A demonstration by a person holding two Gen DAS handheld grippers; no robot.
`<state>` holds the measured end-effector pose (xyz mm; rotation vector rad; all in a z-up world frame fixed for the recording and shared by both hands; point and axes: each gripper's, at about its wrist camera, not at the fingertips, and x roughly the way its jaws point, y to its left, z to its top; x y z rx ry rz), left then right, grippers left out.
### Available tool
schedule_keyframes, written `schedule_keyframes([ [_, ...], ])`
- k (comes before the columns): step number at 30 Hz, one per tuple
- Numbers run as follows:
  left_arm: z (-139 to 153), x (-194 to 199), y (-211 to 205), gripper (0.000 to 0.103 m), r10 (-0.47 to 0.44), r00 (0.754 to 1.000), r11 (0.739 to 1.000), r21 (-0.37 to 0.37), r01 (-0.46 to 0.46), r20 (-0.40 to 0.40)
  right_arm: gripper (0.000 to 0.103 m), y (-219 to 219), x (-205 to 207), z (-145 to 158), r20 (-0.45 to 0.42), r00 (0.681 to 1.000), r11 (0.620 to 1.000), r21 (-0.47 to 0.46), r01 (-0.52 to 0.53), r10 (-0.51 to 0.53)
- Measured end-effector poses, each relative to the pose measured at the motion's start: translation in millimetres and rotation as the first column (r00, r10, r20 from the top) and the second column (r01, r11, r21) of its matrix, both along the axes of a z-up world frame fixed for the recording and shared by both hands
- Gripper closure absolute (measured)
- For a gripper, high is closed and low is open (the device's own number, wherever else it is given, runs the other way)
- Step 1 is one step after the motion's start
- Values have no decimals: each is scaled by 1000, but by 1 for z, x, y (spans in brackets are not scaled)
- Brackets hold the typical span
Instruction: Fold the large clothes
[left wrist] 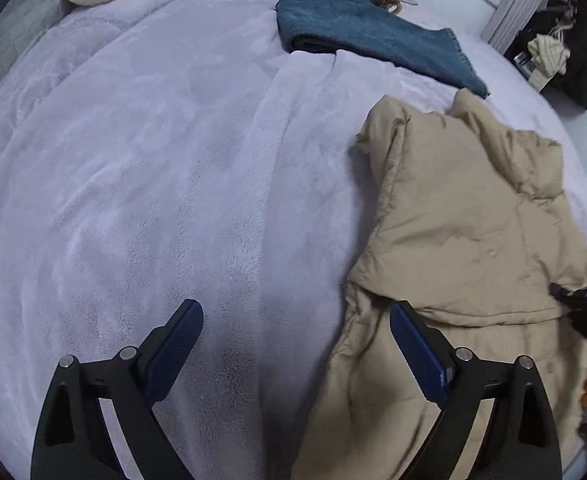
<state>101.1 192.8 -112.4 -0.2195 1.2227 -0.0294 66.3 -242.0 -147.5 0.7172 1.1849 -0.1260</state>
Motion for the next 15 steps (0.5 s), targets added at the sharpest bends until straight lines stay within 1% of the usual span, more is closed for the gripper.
schedule_keyframes([
  [1, 4, 8, 4, 8, 9, 1000, 998, -60, -9, 3, 97, -3, -1, -2, 1, 1000, 1000, 22, 3, -3],
  [3, 8, 32, 8, 8, 28, 1000, 982, -186, -26, 6, 97, -4, 0, -5, -3, 1000, 999, 32, -1, 1],
  [5, 1, 67, 2, 8, 20, 1000, 952, -305, -25, -19, 97, -2, 0, -6, -2, 1000, 1000, 28, -8, 8],
  [7, -13, 98, -10, 8, -1, 999, 932, -363, -16, -47, 97, 0, 0, -7, -2, 1000, 1000, 28, -13, 14],
  [8, -25, 115, -18, 19, -20, 997, 913, -408, -15, -81, 97, 0, 0, -7, -2, 1000, 999, 31, -15, 15],
  [9, -36, 127, -25, 33, -29, 993, 902, -431, -22, -112, 97, 0, 0, -7, -1, 1000, 999, 35, -16, 16],
  [10, -46, 137, -32, 65, -41, 989, 891, -453, -28, -142, 97, -1, -1, -7, 0, 1000, 999, 39, -16, 16],
  [11, -51, 143, -37, 77, -42, 988, 886, -463, -32, -148, 97, -2, -2, -7, 0, 1000, 999, 42, -15, 16],
  [12, -47, 142, -40, 79, -33, 993, 894, -448, -20, -109, 97, -2, -1, -7, 1, 1000, 999, 45, -16, 16],
  [13, -38, 139, -44, 83, -33, 998, 905, -425, 8, -51, 97, -2, -1, -7, -1, 1000, 999, 46, -16, 16],
  [14, -28, 133, -44, 83, -31, 999, 916, -399, 32, 11, 97, -2, -1, -6, -1, 1000, 999, 45, -17, 17],
  [15, -24, 129, -42, 83, -20, 999, 925, -379, 33, 38, 97, 0, 2, -6, 1, 1000, 999, 41, -21, 21],
])
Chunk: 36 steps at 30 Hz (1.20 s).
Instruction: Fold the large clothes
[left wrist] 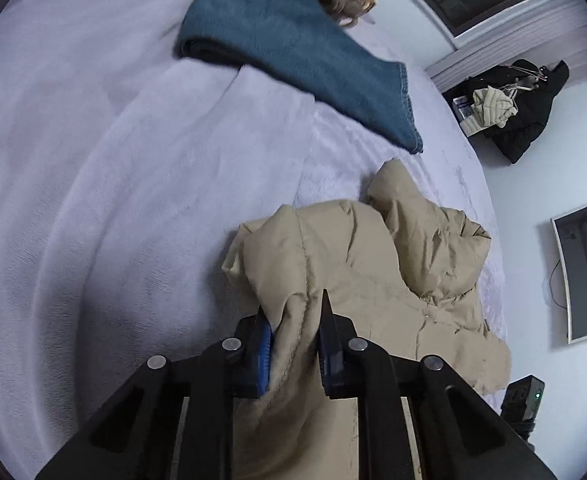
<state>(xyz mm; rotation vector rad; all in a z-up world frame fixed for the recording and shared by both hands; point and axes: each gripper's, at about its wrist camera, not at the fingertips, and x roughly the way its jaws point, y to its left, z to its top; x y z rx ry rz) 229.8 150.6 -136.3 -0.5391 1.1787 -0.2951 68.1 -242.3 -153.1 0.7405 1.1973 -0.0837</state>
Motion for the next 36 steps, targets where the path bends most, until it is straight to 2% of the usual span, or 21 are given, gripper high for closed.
schedule_keyframes([
  [2, -9, -3, 8, 83, 36, 999, 997, 65, -36, -12, 97, 4, 0, 0, 5, 1000, 1000, -12, -17, 17],
  [4, -31, -3, 16, 83, 57, 997, 990, 131, -49, -60, 97, 7, 1, -3, 8, 1000, 1000, -14, -28, 28],
  [6, -43, -1, 21, 83, 64, 995, 987, 152, -53, -71, 97, 10, 7, -6, 12, 999, 999, -13, -37, 38],
  [10, -26, -4, 17, 82, 98, 994, 971, 225, -83, -56, 95, 10, 19, -8, -2, 999, 999, -20, -50, 50],
  [12, -7, -12, 20, 82, 100, 995, 959, 268, -93, -12, 85, 7, 16, -2, -22, 998, 998, -21, -56, 56],
  [14, 13, -21, 20, 82, 77, 996, 953, 290, -84, 36, 71, 3, 6, 11, -34, 997, 996, -54, -70, 69],
  [16, 29, -33, 22, 82, 42, 997, 951, 304, -60, 66, 70, -6, -11, 30, -20, 999, 993, -108, -50, 48],
  [19, 41, -51, 11, 82, -29, 996, 943, 332, 1, 81, 71, -21, -33, 59, 35, 999, 970, -242, 30, -23],
  [21, 36, -62, -3, 82, -81, 995, 932, 357, 53, 63, 75, -24, -36, 74, 97, 995, 959, -279, 51, -24],
  [23, 19, -71, -18, 82, -124, 992, 911, 398, 109, 12, 76, -17, -24, 77, 119, 993, 954, -301, 10, 27],
  [26, -8, -84, -28, 82, -138, 990, 870, 477, 127, -13, 76, 0, 1, 59, 78, 990, 948, -306, -92, 122],
  [28, -15, -85, -29, 82, -136, 991, 865, 487, 125, -13, 77, 8, 13, 33, -18, 987, 934, -320, -156, 159],
  [29, -14, -85, -28, 82, -134, 991, 865, 486, 125, -16, 80, 6, 14, 22, -56, 986, 933, -317, -168, 159],
  [31, -6, -85, -28, 82, -140, 990, 862, 489, 134, -24, 81, -5, 11, 16, -59, 990, 947, -290, -142, 130],
  [34, 7, -88, -29, 82, -153, 988, 855, 498, 147, -28, 75, -24, -5, 31, -40, 999, 965, -258, -45, 36],
  [36, 16, -96, -29, 82, -161, 986, 856, 493, 155, -32, 72, -32, -19, 40, -33, 999, 977, -212, -20, 13],
])
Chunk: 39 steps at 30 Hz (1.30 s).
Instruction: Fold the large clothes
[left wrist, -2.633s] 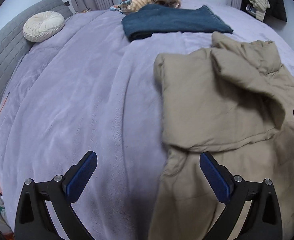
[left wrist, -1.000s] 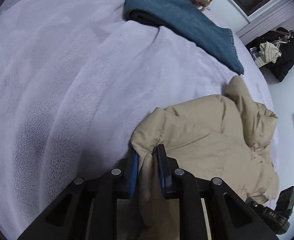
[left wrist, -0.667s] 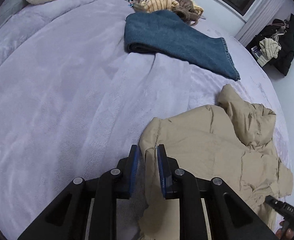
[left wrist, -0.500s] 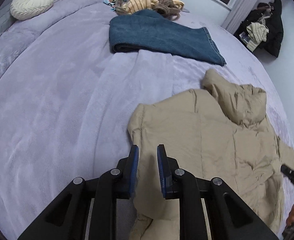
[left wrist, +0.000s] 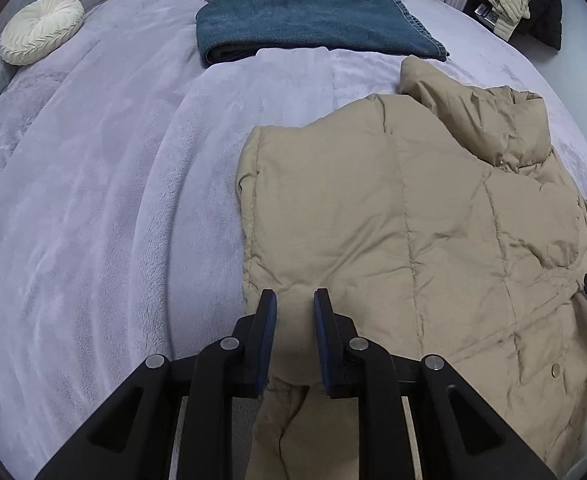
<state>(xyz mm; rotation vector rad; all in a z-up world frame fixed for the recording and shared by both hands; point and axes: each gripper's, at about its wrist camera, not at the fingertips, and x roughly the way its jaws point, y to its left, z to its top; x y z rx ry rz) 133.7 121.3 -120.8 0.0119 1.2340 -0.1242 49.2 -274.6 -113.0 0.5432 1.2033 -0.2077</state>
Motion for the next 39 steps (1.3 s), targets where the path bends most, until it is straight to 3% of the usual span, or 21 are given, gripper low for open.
schedule_keyframes([
  [2, 7, -9, -2, 82, -3, 1000, 1000, -12, 3, -10, 63, -3, -16, 6, 1, 1000, 999, 41, 11, -11],
  [5, 18, -26, -7, 82, -16, 1000, 999, -28, 15, -11, 56, 3, -42, 16, -4, 1000, 997, 72, 30, -30],
  [7, 25, -36, -10, 34, -25, 1000, 999, -29, 25, -11, 54, 7, -58, 19, -13, 999, 994, 98, 44, -43],
  [8, 30, -43, -11, 0, -20, 1000, 1000, -21, 20, -3, 52, 9, -66, 21, -18, 999, 993, 109, 51, -50],
  [10, 42, -56, -13, 1, -19, 999, 1000, -5, 19, 35, 47, 13, -79, 22, -25, 998, 990, 127, 63, -60],
  [15, 55, -76, -18, 1, -26, 1000, 1000, -7, 26, -12, 33, 27, -107, 29, -32, 994, 982, 158, 107, -103],
  [17, 57, -81, -18, 1, -34, 999, 999, -41, 33, -33, 23, 29, -118, 34, -21, 992, 977, 173, 124, -122],
  [19, 57, -88, -21, 1, -54, 997, 997, -60, 50, -63, 20, 30, -130, 41, -6, 990, 974, 176, 142, -143],
  [26, 71, -117, -51, 1, -182, 981, 983, -36, 180, -64, 18, 26, -164, 57, 24, 974, 957, 193, 215, -224],
  [30, 76, -124, -77, 1, -206, 976, 979, -16, 205, -72, 18, 9, -180, 52, 19, 964, 939, 233, 254, -265],
  [39, 77, -119, -165, 1, -196, 976, 980, 0, 197, -96, 17, -76, -186, 42, 20, 951, 915, 280, 291, -308],
])
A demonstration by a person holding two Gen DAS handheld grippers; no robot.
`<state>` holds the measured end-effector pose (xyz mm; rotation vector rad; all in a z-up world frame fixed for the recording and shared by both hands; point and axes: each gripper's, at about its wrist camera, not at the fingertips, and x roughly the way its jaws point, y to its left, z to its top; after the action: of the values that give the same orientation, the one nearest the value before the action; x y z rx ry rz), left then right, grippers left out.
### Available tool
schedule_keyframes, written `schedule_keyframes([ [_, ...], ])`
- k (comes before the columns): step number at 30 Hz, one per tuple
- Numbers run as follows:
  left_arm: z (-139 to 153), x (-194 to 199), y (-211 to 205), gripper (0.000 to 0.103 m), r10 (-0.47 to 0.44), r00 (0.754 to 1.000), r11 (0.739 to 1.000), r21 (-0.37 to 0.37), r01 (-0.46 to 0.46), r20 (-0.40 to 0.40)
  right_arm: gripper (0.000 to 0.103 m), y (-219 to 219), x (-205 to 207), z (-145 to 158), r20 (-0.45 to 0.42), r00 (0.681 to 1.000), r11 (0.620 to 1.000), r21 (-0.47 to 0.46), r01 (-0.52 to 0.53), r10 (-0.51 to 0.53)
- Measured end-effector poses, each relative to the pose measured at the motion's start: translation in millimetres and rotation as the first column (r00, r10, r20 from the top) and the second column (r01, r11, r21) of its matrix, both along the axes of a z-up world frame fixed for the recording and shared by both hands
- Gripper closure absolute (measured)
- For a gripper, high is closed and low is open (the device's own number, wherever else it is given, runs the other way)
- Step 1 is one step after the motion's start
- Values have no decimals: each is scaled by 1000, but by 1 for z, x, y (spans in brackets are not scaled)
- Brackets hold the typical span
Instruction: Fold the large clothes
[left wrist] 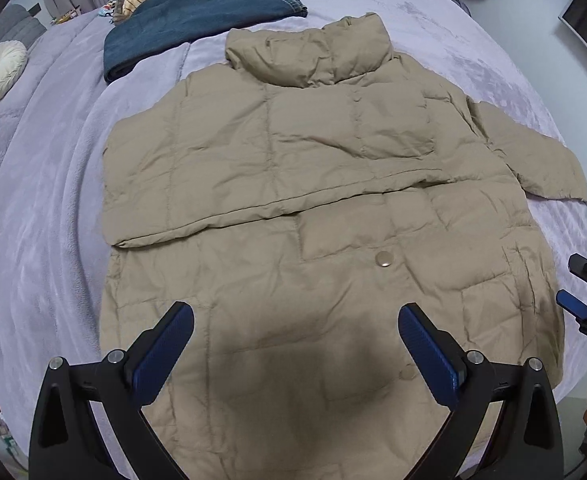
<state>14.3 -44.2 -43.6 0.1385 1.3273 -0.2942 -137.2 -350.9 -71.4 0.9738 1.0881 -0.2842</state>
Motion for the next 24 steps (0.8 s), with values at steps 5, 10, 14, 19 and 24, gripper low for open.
schedule_keyframes([
  [5, 1, 6, -51, 1, 9, 1000, 1000, -10, -9, -8, 0, -62, 0, 3, 6, 999, 999, 6, 32, -32],
  [10, 4, 7, -87, 1, 6, 1000, 1000, -9, -6, -4, 0, -116, 3, 8, 31, 998, 999, -6, 49, -49],
  [14, 3, 13, -97, 1, 16, 1000, 1000, 1, -16, -5, 0, -170, 6, 1, 45, 990, 991, 22, 134, -135],
  [19, -2, 28, -95, 1, 72, 997, 997, 8, -72, -12, 0, -245, 5, -23, 75, 949, 946, 137, 293, -305],
  [24, -6, 42, -86, 1, 138, 990, 990, 10, -137, -12, 0, -301, 7, -49, 126, 870, 858, 280, 430, -477],
])
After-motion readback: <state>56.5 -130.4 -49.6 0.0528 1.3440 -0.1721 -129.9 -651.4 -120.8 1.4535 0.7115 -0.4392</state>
